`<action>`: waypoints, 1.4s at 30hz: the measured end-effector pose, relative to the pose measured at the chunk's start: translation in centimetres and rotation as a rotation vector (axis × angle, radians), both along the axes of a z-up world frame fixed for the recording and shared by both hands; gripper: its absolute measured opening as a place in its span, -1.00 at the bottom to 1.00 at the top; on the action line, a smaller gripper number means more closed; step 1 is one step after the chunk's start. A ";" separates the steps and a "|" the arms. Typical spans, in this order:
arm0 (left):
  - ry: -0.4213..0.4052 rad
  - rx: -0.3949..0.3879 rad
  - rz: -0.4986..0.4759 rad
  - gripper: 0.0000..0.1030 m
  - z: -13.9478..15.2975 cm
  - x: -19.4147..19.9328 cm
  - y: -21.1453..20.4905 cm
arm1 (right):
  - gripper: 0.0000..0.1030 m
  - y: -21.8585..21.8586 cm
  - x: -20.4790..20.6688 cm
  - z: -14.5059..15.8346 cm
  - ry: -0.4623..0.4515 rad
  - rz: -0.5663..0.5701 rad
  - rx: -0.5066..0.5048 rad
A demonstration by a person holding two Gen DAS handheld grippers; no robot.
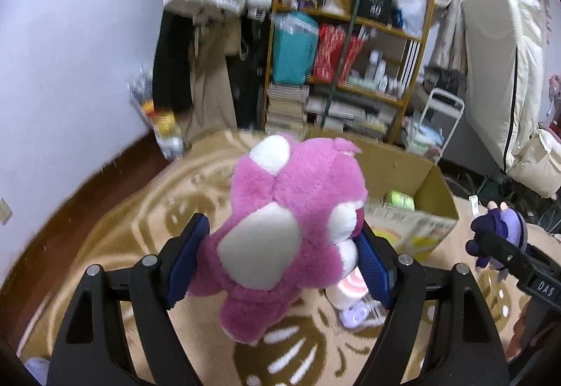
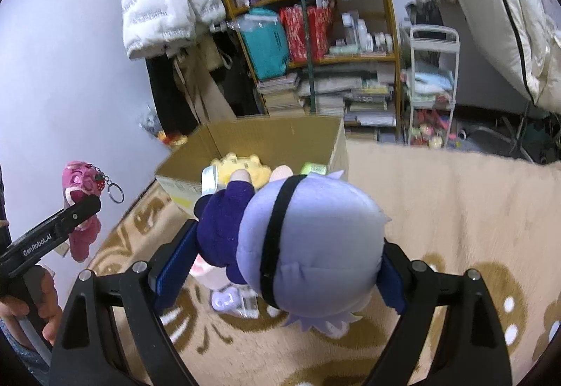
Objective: Organize soft objects
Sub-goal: 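Lift and carry the doll in the right tool while the left tool carries the pink bear over the box, then open the right tool to drop the doll while the left tool drops the pink bear in the box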
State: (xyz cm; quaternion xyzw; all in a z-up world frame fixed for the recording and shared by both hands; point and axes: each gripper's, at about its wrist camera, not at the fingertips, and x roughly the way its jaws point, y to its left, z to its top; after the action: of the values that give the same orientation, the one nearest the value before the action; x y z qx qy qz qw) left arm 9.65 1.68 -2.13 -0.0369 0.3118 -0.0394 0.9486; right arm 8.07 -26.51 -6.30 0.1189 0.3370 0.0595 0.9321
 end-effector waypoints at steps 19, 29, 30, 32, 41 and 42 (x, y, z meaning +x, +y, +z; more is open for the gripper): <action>-0.236 0.066 -0.066 0.54 4.8 2.0 -2.9 | 0.82 -0.3 3.4 6.6 -0.223 -0.023 -0.038; -0.283 0.119 -0.132 0.54 5.2 6.5 -6.0 | 0.82 -1.3 7.1 7.6 -0.262 -0.015 -0.059; -0.294 0.112 -0.146 0.54 5.1 6.7 -6.1 | 0.82 -1.3 7.3 7.5 -0.260 -0.013 -0.061; -0.309 0.112 -0.154 0.55 4.7 7.3 -6.5 | 0.82 -1.1 7.7 7.2 -0.255 -0.006 -0.089; -0.223 0.113 -0.162 0.56 1.5 10.7 -7.8 | 0.82 -0.4 9.7 3.8 -0.221 0.040 -0.129; -0.210 0.122 -0.170 0.56 1.0 10.9 -8.0 | 0.82 -0.4 9.9 3.5 -0.217 0.045 -0.123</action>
State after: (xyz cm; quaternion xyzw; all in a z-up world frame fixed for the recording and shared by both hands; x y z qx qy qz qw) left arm 20.56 -6.37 -1.10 0.0517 0.2147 -0.1040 0.9698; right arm 18.02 -26.92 -2.82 0.0466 0.2399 0.0722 0.9670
